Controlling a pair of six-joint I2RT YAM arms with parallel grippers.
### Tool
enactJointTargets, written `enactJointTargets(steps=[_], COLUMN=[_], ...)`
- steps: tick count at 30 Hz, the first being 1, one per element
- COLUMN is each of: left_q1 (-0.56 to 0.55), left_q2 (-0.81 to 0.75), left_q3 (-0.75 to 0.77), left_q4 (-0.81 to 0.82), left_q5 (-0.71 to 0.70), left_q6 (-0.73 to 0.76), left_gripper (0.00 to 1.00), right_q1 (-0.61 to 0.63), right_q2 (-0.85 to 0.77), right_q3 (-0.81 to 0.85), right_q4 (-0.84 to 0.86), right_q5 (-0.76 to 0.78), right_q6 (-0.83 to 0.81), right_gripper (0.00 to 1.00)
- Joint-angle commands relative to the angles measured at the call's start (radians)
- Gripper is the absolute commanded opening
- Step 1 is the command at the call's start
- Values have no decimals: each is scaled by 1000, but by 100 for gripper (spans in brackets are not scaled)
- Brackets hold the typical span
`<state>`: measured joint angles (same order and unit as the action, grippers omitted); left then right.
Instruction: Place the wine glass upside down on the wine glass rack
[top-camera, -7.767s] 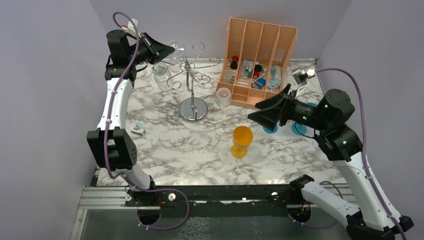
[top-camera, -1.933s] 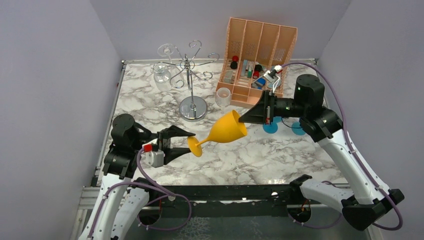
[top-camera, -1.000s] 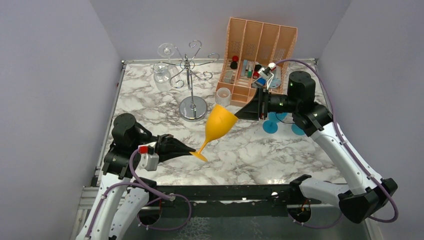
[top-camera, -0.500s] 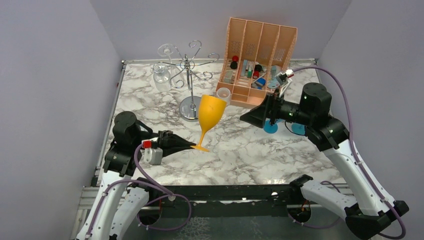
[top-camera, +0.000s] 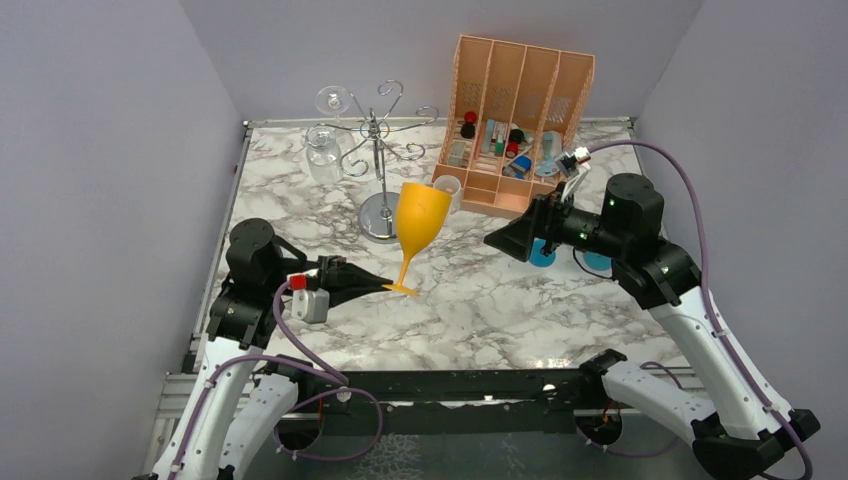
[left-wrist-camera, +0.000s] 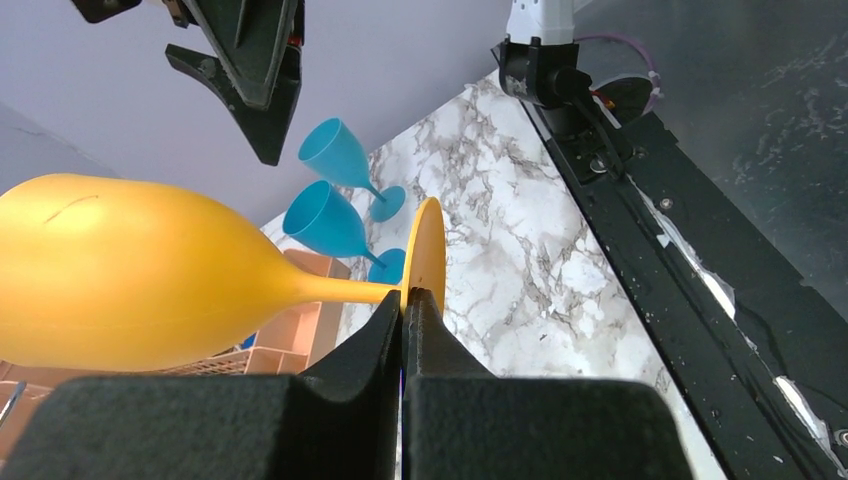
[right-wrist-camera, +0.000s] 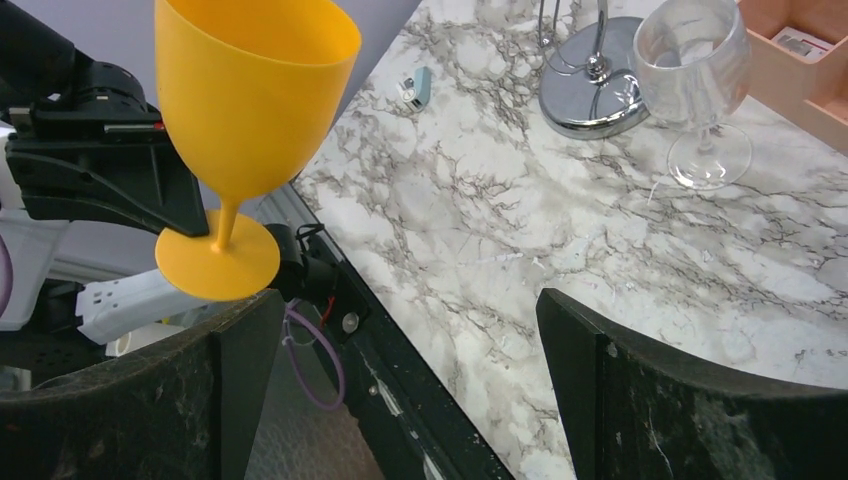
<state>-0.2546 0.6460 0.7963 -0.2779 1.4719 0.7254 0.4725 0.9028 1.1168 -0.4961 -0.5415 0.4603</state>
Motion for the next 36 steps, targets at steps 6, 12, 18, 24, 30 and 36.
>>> enactJointTargets(steps=[6, 12, 18, 24, 30, 36], left_q1=[3, 4, 4, 4, 2, 3], left_q2=[-14, -45, -116, -128, -94, 77], left_q3=[74, 93, 70, 114, 188, 432], left_q4=[23, 74, 246, 290, 365, 208], left_q5=[-137, -168, -415, -479, -648, -814], left_q6=[-76, -170, -489, -606, -814, -837], left_gripper=[0, 0, 0, 0, 0, 0], right_q1=[4, 5, 5, 5, 4, 5], right_q2=[-13, 4, 26, 55, 56, 34], right_q3=[9, 14, 20, 54, 71, 66], right_q4=[-35, -34, -24, -27, -35, -31], right_q5=[40, 36, 30, 7, 7, -1], right_q6=[-52, -54, -43, -34, -20, -8], right_gripper=[100, 100, 100, 100, 100, 100])
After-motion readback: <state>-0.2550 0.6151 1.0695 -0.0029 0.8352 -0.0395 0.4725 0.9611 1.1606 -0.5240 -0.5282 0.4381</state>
